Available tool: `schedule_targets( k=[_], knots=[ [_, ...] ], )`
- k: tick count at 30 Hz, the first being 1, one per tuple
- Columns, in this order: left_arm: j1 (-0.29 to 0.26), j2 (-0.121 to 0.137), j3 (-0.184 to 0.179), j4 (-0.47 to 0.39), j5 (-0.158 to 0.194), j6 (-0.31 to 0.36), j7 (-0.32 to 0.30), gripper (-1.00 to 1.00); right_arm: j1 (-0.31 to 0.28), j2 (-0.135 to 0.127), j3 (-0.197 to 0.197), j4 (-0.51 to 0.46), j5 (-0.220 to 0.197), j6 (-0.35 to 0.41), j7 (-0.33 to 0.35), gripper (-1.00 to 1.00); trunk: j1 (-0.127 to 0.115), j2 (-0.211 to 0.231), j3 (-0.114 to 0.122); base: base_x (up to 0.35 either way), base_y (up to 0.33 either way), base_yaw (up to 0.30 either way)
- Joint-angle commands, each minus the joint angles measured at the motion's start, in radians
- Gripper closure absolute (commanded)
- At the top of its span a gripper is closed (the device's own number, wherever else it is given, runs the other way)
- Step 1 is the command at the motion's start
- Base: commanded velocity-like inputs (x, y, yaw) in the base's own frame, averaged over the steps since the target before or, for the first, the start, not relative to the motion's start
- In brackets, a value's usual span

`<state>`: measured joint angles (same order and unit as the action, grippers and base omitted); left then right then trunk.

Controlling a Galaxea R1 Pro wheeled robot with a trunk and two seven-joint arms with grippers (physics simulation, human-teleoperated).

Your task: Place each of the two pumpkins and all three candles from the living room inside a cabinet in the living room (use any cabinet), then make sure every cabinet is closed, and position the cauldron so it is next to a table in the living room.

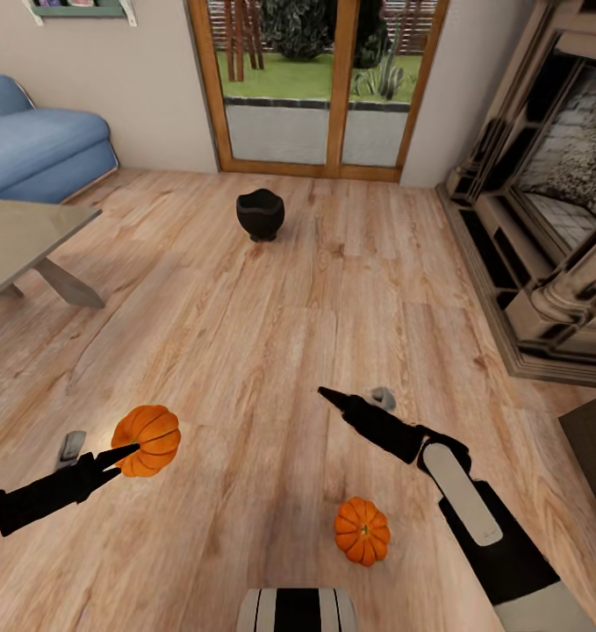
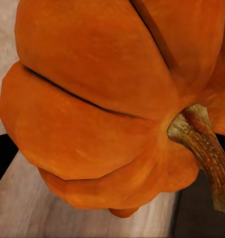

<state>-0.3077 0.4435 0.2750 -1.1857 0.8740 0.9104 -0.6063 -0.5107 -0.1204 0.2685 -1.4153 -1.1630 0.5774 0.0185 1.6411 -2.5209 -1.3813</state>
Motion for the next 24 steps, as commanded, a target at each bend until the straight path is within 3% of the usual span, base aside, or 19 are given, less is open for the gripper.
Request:
schedule_targets(
  k=[1, 3, 8, 18, 24],
  knots=[
    [-0.001, 0.000, 0.001, 0.000, 0.001, 0.005, -0.002, 1.00, 0.005, -0.001, -0.035, 0.026, -0.011, 0.005, -0.004, -1.00, 0.000, 0.000, -0.001, 0.000, 0.000, 0.000],
    [-0.001, 0.000, 0.001, 0.000, 0.002, 0.005, -0.003, 1.00, 0.009, -0.001, -0.061, 0.053, -0.019, 0.007, -0.009, -1.00, 0.000, 0.000, -0.001, 0.000, 0.000, 0.000],
    [-0.001, -0.001, 0.001, -0.011, 0.002, 0.005, -0.003, 1.00, 0.010, -0.001, -0.074, 0.067, -0.022, 0.008, -0.011, -1.00, 0.000, 0.000, -0.001, -0.043, 0.000, 0.000],
    [0.001, -0.003, 0.001, -0.071, 0.002, 0.070, -0.003, 1.00, 0.011, 0.000, -0.075, 0.076, -0.023, 0.009, -0.012, -1.00, 0.000, 0.000, -0.001, -0.302, 0.000, 0.000],
    [0.042, -0.006, 0.001, -0.187, 0.021, 0.083, -0.003, 1.00, 0.011, 0.002, -0.077, 0.108, -0.023, 0.014, -0.014, -1.00, 0.000, 0.000, -0.001, -0.167, 0.000, 0.000]
  ],
)
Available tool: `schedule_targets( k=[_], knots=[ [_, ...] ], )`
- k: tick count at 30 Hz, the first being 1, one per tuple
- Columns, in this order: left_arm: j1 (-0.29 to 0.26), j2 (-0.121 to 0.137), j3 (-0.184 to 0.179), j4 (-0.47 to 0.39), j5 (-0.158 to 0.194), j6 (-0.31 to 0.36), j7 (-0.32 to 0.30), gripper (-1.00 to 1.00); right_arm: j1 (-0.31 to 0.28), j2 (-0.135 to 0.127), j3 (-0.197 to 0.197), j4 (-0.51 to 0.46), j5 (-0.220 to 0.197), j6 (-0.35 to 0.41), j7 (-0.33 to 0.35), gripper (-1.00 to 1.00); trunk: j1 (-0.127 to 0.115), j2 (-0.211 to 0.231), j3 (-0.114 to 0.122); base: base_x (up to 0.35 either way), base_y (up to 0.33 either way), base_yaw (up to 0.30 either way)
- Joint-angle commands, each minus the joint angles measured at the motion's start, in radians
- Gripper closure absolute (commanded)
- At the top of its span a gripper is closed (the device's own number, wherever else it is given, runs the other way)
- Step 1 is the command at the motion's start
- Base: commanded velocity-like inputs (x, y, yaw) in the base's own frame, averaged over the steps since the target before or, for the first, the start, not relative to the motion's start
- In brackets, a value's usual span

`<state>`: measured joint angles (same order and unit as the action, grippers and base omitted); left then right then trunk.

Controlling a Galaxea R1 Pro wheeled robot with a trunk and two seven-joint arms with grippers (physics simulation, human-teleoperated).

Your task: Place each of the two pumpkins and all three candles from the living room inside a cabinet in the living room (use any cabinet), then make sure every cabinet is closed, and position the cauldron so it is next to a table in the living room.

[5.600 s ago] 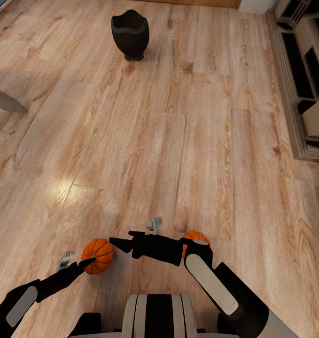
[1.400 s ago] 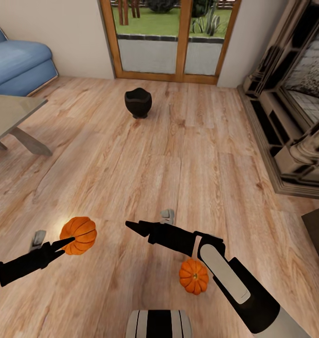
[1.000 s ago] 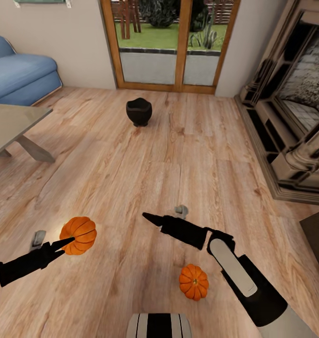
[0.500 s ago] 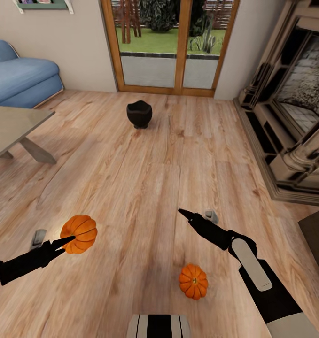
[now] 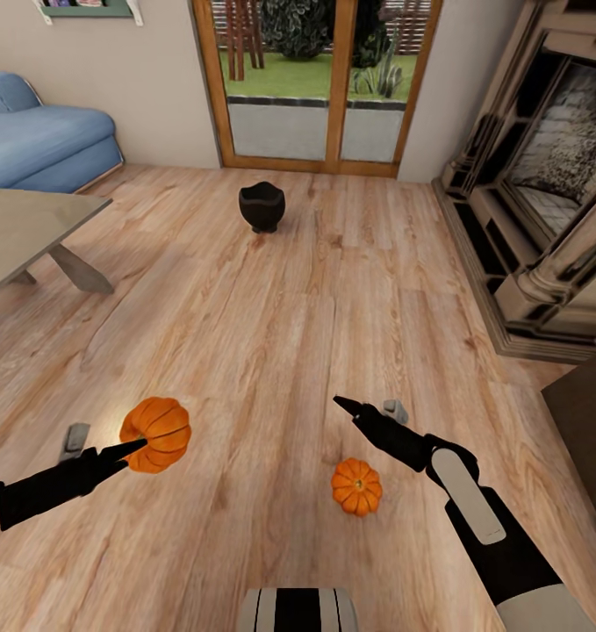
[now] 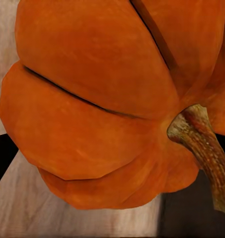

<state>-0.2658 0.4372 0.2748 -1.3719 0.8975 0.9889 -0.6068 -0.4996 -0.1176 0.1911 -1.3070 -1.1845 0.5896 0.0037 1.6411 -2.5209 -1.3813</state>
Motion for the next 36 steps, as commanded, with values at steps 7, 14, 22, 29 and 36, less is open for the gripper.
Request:
schedule_targets(
  k=[7, 14, 22, 29, 36],
  knots=[
    [0.014, 0.001, 0.001, -0.041, 0.063, 0.005, -0.002, 1.00, 0.000, -0.002, 0.000, 0.002, -0.002, 0.020, -0.087, -1.00, 0.000, 0.000, -0.001, -0.012, 0.000, 0.000],
    [0.021, 0.003, 0.002, -0.052, 0.103, 0.005, -0.003, 1.00, 0.000, -0.003, -0.062, 0.004, -0.004, 0.021, -0.173, -1.00, 0.000, 0.000, -0.001, 0.000, 0.000, 0.000],
    [0.033, 0.005, 0.003, -0.061, 0.134, 0.005, -0.002, 1.00, 0.000, -0.002, -0.076, 0.023, -0.004, 0.021, -0.212, -1.00, -0.004, 0.002, 0.030, 0.000, 0.000, 0.000],
    [0.034, 0.004, -0.002, -0.065, 0.158, 0.005, -0.003, 1.00, 0.000, 0.002, -0.076, 0.027, -0.006, 0.042, -0.267, -1.00, -0.007, 0.003, 0.057, 0.000, 0.000, 0.000],
    [0.034, 0.003, -0.043, -0.066, 0.246, 0.005, -0.001, 1.00, 0.000, 0.004, -0.078, 0.061, -0.048, 0.062, -0.309, -1.00, -0.010, 0.005, 0.084, 0.000, 0.000, 0.000]
  ],
)
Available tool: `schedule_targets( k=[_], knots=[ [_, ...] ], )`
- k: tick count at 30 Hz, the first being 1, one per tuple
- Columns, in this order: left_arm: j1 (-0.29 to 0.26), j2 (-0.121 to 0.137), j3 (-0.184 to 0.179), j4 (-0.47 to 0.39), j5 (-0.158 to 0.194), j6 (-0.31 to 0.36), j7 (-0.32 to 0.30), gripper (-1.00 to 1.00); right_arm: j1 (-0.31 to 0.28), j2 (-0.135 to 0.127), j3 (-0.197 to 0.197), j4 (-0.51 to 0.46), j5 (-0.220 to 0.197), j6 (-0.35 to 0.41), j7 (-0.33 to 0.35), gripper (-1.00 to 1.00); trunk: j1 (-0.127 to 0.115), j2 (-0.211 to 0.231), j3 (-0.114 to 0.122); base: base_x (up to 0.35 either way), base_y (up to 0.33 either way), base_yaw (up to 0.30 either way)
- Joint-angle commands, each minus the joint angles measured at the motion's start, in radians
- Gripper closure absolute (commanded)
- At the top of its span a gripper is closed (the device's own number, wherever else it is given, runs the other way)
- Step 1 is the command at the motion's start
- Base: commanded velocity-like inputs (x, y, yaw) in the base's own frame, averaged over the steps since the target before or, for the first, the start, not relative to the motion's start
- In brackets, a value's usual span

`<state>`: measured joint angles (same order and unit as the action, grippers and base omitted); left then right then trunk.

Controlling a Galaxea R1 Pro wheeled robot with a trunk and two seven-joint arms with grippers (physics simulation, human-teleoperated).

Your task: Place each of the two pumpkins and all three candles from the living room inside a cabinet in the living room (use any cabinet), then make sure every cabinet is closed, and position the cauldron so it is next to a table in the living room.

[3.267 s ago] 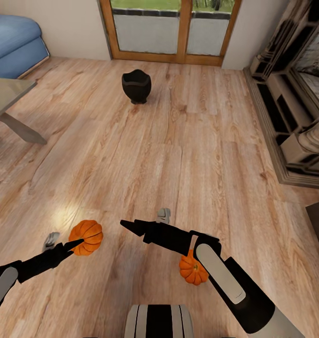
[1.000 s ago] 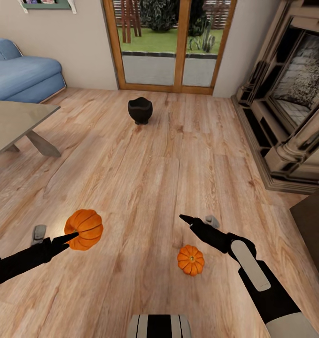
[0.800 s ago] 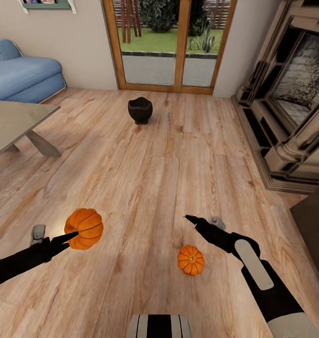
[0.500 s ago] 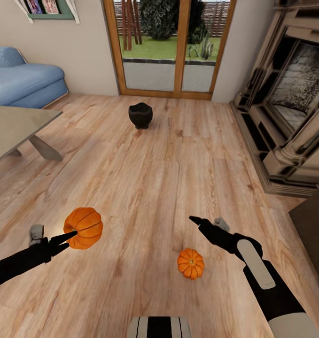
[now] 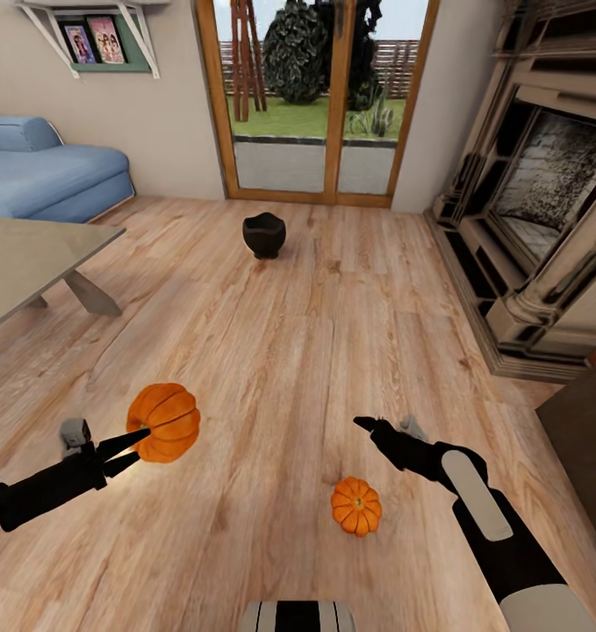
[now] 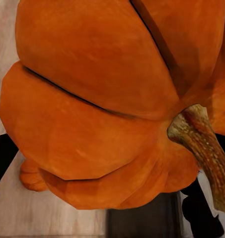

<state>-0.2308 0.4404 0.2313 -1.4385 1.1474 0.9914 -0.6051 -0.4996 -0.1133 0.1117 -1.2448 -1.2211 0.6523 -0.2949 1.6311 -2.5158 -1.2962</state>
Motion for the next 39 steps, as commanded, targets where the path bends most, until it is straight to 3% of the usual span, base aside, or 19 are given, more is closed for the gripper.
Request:
schedule_targets(
  k=[1, 5, 9, 20, 29, 39],
  knots=[
    [-0.001, -0.001, -0.013, -0.001, -0.001, 0.003, -0.002, 1.00, -0.001, -0.002, 0.001, 0.010, -0.014, 0.000, -0.013, -1.00, 0.000, 0.000, -0.001, 0.000, 0.000, 0.000],
    [-0.001, -0.003, -0.045, -0.003, 0.005, 0.003, -0.003, 1.00, -0.001, -0.006, -0.003, 0.037, -0.039, -0.002, -0.016, -1.00, 0.000, 0.000, -0.001, -0.008, 0.000, 0.000],
    [-0.001, 0.000, -0.049, -0.001, 0.020, 0.003, -0.002, 1.00, -0.001, -0.006, -0.005, 0.043, -0.058, -0.005, -0.015, -1.00, 0.000, 0.000, -0.001, -0.035, 0.000, 0.000],
    [-0.001, 0.000, -0.049, -0.005, 0.026, 0.003, -0.005, 1.00, -0.001, -0.006, -0.007, 0.046, -0.058, -0.014, -0.019, -1.00, 0.000, 0.000, -0.001, -0.153, 0.000, 0.000],
    [0.002, -0.016, -0.103, -0.018, 0.027, 0.001, -0.043, 1.00, -0.002, -0.008, -0.007, 0.061, -0.051, -0.049, -0.053, -1.00, 0.000, 0.000, -0.001, 0.000, 0.000, 0.000],
    [0.002, -0.020, -0.110, -0.017, 0.027, 0.001, -0.051, 1.00, -0.002, -0.008, -0.006, 0.089, -0.048, -0.094, -0.048, -1.00, 0.000, 0.000, -0.001, 0.082, 0.034, 0.000]
  ],
)
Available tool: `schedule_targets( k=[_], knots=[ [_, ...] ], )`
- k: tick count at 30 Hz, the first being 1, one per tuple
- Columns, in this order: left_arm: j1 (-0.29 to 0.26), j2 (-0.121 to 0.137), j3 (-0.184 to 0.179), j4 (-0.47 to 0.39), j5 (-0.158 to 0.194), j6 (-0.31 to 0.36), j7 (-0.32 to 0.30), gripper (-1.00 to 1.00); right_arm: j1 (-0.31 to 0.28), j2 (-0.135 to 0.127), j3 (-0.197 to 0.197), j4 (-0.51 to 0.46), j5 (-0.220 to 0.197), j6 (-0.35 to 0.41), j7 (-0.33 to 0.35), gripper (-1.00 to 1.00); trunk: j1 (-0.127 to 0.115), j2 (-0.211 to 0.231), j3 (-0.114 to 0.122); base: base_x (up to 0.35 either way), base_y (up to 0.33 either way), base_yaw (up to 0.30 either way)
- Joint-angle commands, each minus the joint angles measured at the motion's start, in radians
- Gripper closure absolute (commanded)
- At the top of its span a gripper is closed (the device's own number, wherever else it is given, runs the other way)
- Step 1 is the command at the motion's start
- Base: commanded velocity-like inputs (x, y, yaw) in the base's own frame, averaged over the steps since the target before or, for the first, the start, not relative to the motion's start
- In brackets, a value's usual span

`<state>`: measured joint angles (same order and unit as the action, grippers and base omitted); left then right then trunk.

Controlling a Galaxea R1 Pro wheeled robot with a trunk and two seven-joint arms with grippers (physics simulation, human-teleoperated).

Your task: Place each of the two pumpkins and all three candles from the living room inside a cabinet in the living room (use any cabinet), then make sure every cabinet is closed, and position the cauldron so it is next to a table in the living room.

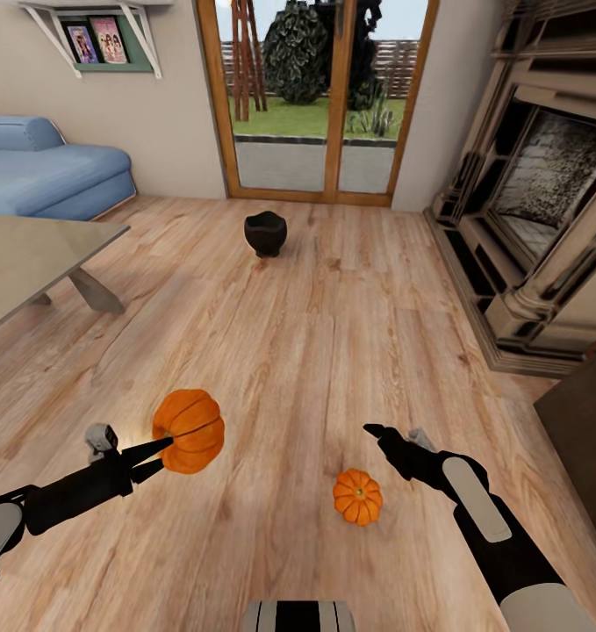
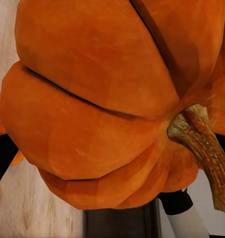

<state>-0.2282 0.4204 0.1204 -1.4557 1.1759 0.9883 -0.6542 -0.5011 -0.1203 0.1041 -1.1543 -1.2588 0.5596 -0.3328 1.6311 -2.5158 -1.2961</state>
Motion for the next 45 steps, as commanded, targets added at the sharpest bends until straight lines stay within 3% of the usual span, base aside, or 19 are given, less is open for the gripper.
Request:
schedule_targets(
  k=[1, 9, 10, 18, 32, 45],
  knots=[
    [-0.001, 0.000, 0.001, 0.000, -0.002, 0.004, -0.002, 1.00, 0.000, 0.000, 0.002, -0.001, -0.011, -0.001, -0.010, -1.00, 0.000, 0.000, -0.001, 0.025, 0.009, 0.000],
    [-0.001, 0.000, 0.001, 0.000, -0.001, 0.004, -0.004, 1.00, 0.000, 0.001, 0.002, 0.031, -0.015, 0.000, -0.009, -1.00, 0.000, 0.000, -0.001, 0.005, 0.002, 0.000],
    [-0.001, 0.000, 0.001, 0.000, -0.001, 0.004, -0.004, 1.00, 0.000, 0.001, 0.002, 0.107, -0.017, 0.000, -0.008, -1.00, 0.000, 0.000, -0.001, 0.000, 0.000, 0.000],
    [-0.001, 0.000, 0.002, -0.001, -0.001, 0.004, -0.007, 1.00, 0.000, 0.001, -0.007, 0.123, -0.022, 0.000, 0.006, -1.00, 0.003, -0.002, -0.032, 0.000, 0.000, 0.000],
    [0.000, 0.000, 0.001, -0.002, -0.001, 0.004, -0.007, 1.00, 0.000, -0.007, -0.009, 0.128, -0.013, -0.003, 0.172, -1.00, 0.010, -0.005, -0.086, 0.000, 0.000, 0.000],
    [-0.001, 0.000, 0.001, -0.002, -0.001, 0.004, -0.007, 1.00, 0.000, -0.008, -0.009, 0.131, -0.014, -0.024, 0.186, -1.00, 0.016, -0.008, -0.136, 0.000, 0.000, 0.000]
  ],
)
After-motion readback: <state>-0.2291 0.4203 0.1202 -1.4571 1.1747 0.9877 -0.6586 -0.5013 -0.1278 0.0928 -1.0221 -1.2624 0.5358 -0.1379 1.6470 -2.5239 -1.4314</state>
